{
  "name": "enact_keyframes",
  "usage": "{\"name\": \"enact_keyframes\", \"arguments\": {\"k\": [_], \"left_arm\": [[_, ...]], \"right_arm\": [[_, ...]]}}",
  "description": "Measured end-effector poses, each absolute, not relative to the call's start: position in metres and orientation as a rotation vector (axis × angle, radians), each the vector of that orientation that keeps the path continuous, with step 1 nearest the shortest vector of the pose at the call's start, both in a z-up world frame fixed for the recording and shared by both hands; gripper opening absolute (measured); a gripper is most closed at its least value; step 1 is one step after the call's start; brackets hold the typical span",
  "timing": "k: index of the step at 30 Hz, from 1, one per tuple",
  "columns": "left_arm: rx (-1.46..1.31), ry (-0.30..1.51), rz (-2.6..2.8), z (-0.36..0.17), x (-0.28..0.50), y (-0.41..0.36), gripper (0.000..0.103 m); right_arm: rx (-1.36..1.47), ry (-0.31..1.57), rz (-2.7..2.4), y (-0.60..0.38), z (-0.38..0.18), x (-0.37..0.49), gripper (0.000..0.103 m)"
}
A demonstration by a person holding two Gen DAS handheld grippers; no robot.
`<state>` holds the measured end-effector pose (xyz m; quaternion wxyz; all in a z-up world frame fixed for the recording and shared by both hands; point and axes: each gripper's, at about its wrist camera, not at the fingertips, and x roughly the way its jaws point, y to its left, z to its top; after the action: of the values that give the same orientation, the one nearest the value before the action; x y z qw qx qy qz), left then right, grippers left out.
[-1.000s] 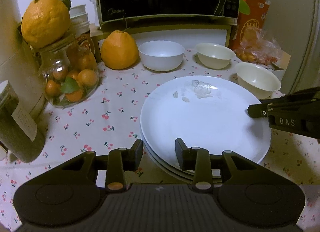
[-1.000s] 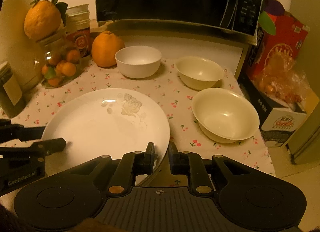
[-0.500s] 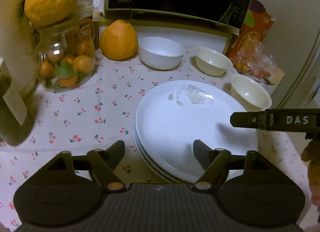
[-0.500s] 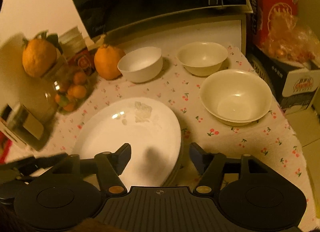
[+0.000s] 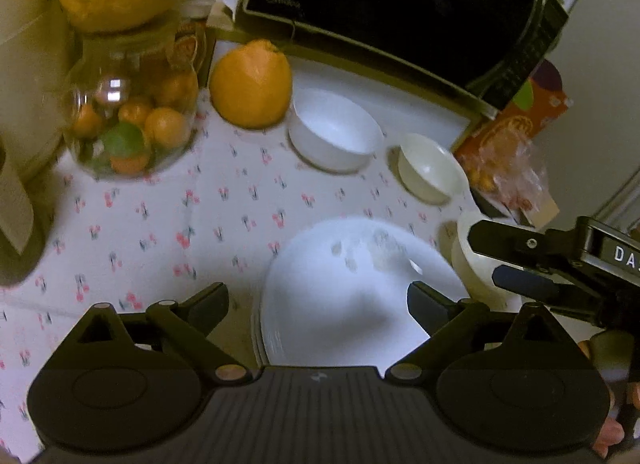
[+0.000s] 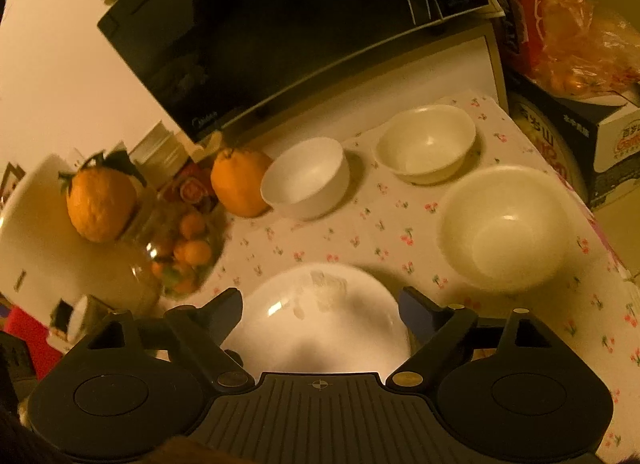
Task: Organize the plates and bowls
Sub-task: 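Move both tools to the white bowl and close them on its rim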
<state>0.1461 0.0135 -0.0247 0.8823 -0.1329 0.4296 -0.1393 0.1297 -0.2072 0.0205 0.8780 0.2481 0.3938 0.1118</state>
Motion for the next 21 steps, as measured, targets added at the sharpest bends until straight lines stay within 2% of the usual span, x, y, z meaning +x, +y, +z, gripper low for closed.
{"name": "enact_keyframes", "arguments": {"k": [12,21], "left_arm": [[-0.398,0.871,-0.244,-0.017,0.210,0.008,0.097],[-0.410,0.841,-0.254,-0.025,0.248,-0.002,0.083]], "right_arm": [[0.795,0.846,0.259,-0.225,0.009,0.202,0.087],[0.906,0.874,0.232,-0.228,-0.015,0.246,0.087]]}}
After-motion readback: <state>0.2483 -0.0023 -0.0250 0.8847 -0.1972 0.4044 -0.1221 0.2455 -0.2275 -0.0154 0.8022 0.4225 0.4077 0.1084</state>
